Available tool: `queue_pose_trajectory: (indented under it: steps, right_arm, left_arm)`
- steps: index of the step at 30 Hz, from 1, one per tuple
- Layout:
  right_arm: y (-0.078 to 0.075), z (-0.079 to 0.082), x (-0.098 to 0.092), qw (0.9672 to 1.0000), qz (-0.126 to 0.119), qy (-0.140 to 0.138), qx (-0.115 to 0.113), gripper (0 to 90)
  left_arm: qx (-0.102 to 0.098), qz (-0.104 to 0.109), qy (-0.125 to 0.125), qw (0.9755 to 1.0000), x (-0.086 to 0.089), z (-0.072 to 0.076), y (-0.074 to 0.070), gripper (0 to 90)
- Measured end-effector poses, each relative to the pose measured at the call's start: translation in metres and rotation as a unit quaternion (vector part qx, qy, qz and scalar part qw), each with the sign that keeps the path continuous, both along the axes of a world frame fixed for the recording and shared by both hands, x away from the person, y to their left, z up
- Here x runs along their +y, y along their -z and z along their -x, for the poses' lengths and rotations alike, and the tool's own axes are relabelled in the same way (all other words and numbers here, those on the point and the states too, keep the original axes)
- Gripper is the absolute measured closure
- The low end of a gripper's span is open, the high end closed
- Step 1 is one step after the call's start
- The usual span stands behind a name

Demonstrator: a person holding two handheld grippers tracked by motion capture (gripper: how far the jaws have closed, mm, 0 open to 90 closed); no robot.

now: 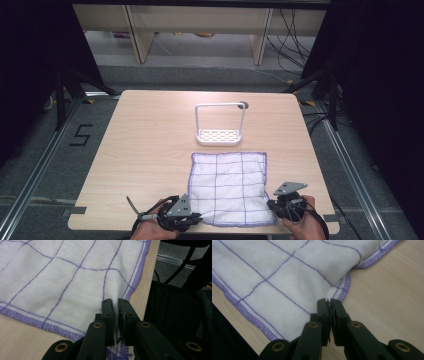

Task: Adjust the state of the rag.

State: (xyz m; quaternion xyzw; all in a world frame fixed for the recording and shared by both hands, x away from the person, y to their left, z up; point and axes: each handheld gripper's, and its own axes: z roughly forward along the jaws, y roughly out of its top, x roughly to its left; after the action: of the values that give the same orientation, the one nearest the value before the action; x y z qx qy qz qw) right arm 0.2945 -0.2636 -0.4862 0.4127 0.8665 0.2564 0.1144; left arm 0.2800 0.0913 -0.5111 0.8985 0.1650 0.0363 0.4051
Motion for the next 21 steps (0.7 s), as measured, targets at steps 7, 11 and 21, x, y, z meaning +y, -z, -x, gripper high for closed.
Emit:
queue_pose_trajectory:
  steps: [7,11,21]
  right_arm:
    - [-0.008,-0.008,-0.004,0.9998,-0.008,0.017,-0.005,64.2]
    - [-0.020,-0.023,-0.014,0.9983,-0.025,0.030,-0.042,49.6]
    - [-0.026,-0.093,-0.028,0.9939,-0.051,0.054,-0.081,44.2]
  left_arm:
    - [0.031,0.048,-0.034,0.9978,0.005,-0.007,-0.005,57.3]
    - [0.027,0.078,-0.085,0.9929,0.017,-0.024,-0.019,47.1]
    - [-0.020,0.037,-0.180,0.9828,0.033,-0.108,-0.026,39.8]
